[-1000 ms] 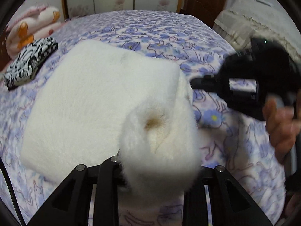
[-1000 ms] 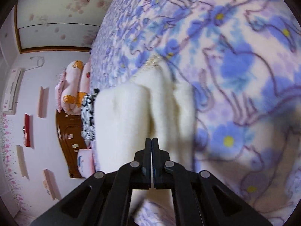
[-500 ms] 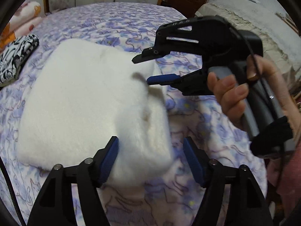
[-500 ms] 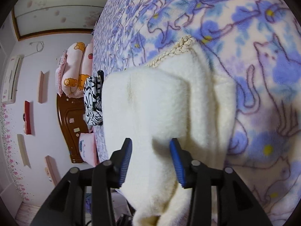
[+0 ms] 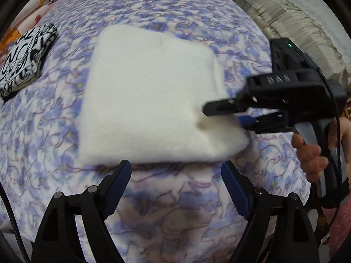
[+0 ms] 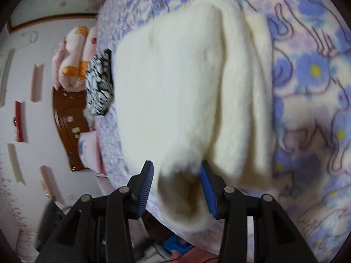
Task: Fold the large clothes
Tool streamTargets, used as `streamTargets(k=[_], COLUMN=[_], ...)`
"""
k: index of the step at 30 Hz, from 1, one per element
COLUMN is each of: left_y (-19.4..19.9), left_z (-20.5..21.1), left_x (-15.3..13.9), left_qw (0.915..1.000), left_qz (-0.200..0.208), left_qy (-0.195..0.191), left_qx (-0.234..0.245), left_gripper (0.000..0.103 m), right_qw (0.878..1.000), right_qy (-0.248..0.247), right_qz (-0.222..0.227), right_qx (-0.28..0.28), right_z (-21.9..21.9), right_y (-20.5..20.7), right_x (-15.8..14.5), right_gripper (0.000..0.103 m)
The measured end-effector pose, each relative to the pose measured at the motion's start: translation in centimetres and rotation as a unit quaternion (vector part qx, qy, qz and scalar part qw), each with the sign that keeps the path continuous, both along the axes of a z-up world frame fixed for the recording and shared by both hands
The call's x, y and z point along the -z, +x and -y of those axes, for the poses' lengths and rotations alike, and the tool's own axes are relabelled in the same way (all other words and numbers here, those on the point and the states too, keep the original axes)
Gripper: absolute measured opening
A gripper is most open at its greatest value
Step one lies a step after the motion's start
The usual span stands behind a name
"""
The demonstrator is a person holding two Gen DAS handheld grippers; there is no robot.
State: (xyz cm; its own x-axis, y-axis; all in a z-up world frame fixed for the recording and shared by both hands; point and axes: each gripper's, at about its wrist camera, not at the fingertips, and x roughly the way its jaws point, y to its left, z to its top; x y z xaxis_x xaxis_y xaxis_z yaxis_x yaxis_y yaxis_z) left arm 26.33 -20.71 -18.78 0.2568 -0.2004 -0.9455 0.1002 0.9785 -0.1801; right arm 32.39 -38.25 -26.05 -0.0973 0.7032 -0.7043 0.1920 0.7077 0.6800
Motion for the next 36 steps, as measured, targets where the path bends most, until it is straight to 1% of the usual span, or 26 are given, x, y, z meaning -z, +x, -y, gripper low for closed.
streamTargets(k=[2, 3, 4, 5, 6, 8, 11, 13, 15, 19, 23, 25, 27, 28, 30, 31, 32, 33, 34, 35, 36], left_y=[0.1, 0.1, 0.2, 0.3, 0.5, 1.0, 2.3, 3.0, 3.4, 4.3, 5.0, 5.3, 5.5, 5.7, 6.0, 6.1, 6.3, 6.5, 6.6, 6.7, 6.8], left_z=[-1.8, -2.9, -4.0, -4.7, -5.7, -7.2, -9.4, -10.7, -11.4, -12.2, -11.9, -11.7, -11.4, -11.4, -11.3, -11.2, -11.2, -11.4, -11.6, -11.9, -12.3], left_x=[-0.1, -0.1, -0.1, 0.0, 0.0, 0.1, 0.5, 0.9, 1.3, 2.4, 3.4, 4.2, 4.7, 5.0, 5.7, 6.0, 6.5, 7.0, 7.5, 7.8, 8.1], left_qw=[0.9999, 0.9997, 0.9995, 0.9993, 0.9989, 0.9981, 0.9968, 0.9957, 0.9946, 0.993, 0.9932, 0.993, 0.9926, 0.9922, 0.9918, 0.9915, 0.9911, 0.9901, 0.9887, 0.9876, 0.9859], left_qz=[-0.008, -0.011, -0.013, -0.015, -0.017, -0.024, -0.039, -0.051, -0.055, -0.069, -0.081, -0.088, -0.094, -0.096, -0.1, -0.104, -0.108, -0.113, -0.118, -0.123, -0.129], left_qy=[0.004, 0.005, 0.005, 0.005, 0.006, 0.009, -0.002, -0.018, -0.019, -0.021, -0.024, -0.026, -0.034, -0.042, -0.044, -0.038, -0.017, 0.004, 0.012, 0.009, -0.004], left_qx=[-0.013, -0.021, -0.029, -0.035, -0.043, -0.056, -0.069, -0.075, -0.086, -0.093, -0.081, -0.074, -0.069, -0.068, -0.067, -0.068, -0.075, -0.083, -0.092, -0.098, -0.106], left_gripper=[0.083, 0.083, 0.083, 0.083, 0.083, 0.083, 0.083, 0.083, 0.083, 0.083, 0.083, 0.083, 0.082, 0.081, 0.072, 0.066, 0.06, 0.057, 0.054, 0.052, 0.052], right_qw=[1.0, 1.0, 0.999, 0.997, 0.996, 0.995, 0.992, 0.988, 0.983, 0.978, 0.968, 0.964, 0.966, 0.966, 0.966, 0.965, 0.963, 0.962, 0.962, 0.962, 0.963], right_qy=[-0.016, -0.028, -0.041, -0.071, -0.084, -0.082, -0.074, -0.088, -0.109, -0.141, -0.183, -0.203, -0.206, -0.205, -0.211, -0.217, -0.223, -0.226, -0.228, -0.227, -0.223], right_qz=[-0.009, -0.001, 0.008, 0.022, 0.033, 0.054, 0.097, 0.123, 0.145, 0.153, 0.166, 0.163, 0.145, 0.141, 0.139, 0.138, 0.142, 0.143, 0.143, 0.139, 0.134], right_qx=[-0.009, -0.014, -0.019, -0.021, -0.018, -0.004, 0.02, 0.023, 0.017, 0.03, 0.039, 0.046, 0.061, 0.066, 0.06, 0.054, 0.052, 0.05, 0.053, 0.06, 0.068], right_z=[-1.0, -1.5, -1.8, -2.1, -2.2, -1.9, -0.6, 0.0, 0.1, 0.7, 1.2, 2.0, 3.3, 3.5, 3.5, 3.4, 3.1, 3.1, 3.1, 3.2, 3.3], right_y=[-0.7, -1.0, -1.1, -1.3, -1.4, -1.7, -2.3, -2.7, -3.2, -3.6, -4.6, -5.0, -5.3, -5.3, -5.4, -5.4, -5.4, -5.5, -5.5, -5.7, -5.8], right_x=[0.1, -0.1, -0.2, -0.4, -0.6, -1.2, -2.8, -3.9, -4.6, -4.7, -4.7, -4.3, -3.4, -3.0, -2.1, -1.6, -1.2, -0.9, -0.5, 0.0, 0.5], right_gripper=[0.043, 0.038, 0.031, 0.016, 0.013, 0.01, 0.008, 0.007, 0.006, 0.006, 0.006, 0.006, 0.006, 0.006, 0.006, 0.006, 0.006, 0.006, 0.006, 0.006, 0.006])
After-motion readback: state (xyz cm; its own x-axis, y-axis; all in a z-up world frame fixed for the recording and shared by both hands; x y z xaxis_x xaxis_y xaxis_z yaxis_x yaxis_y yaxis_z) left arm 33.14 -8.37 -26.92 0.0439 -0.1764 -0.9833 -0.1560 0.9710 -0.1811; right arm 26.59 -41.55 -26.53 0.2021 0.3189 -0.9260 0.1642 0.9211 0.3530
